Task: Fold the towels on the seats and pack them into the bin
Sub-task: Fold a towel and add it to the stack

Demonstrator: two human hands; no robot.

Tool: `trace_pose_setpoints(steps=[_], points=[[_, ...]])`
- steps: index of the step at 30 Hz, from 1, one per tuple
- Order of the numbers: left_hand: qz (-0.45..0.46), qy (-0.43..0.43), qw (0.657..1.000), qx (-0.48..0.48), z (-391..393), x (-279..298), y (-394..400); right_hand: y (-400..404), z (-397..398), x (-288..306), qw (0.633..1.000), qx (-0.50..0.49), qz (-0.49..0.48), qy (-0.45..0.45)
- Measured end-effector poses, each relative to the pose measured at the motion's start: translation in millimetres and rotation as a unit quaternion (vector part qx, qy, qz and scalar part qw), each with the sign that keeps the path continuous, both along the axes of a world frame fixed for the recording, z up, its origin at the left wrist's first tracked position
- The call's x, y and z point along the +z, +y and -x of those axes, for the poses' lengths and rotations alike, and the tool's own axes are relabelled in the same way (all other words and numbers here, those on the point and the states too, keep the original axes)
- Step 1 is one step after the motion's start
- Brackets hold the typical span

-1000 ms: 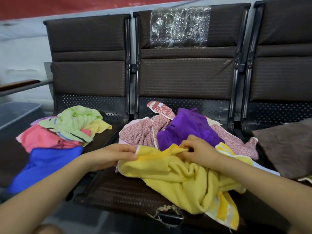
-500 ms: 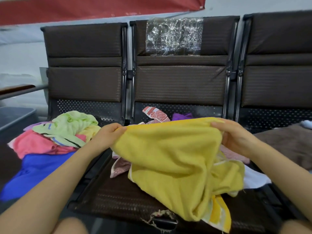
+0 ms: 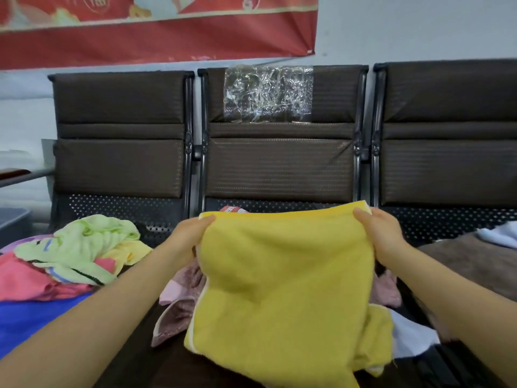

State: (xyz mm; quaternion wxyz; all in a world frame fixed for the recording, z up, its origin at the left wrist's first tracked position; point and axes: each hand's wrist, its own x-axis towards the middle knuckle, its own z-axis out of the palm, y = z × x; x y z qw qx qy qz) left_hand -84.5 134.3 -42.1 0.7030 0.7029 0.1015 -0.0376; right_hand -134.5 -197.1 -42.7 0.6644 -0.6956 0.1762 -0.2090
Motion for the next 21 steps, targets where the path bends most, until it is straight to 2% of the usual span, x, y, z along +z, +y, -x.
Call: trace_pose_setpoints(steps=[2,5,7,8,11,13,16,21], points=[[-0.004,-0.035,0.998,0.052,-33,22,-9,1,-28,21,0.999,-0.023,0.021,-0.020],[-0.121,-0.107,0.982,0.098,-79,52,-20,0,-75,44,0.993,-0.079,0.060,-0.065],[-0.194,-0.132,0.964,0.123,-107,56,-25,2,-100,46,0.987,-0.104,0.104,-0.066],[-0.228,-0.132,0.956,0.126,-118,51,-28,5,-110,43,0.985,-0.113,0.122,-0.040],[-0.333,-0.073,0.934,0.107,-121,21,-40,13,-121,18,0.964,-0.085,0.221,0.118],[-0.380,-0.056,0.921,0.063,-109,-6,-45,20,-113,-4,0.942,-0.031,0.293,0.158],[-0.370,-0.076,0.926,0.013,-70,-37,-51,34,-71,-23,0.931,0.051,0.341,0.122],[-0.293,-0.160,0.942,-0.022,29,-31,-58,51,6,-15,0.949,0.119,0.286,0.055]])
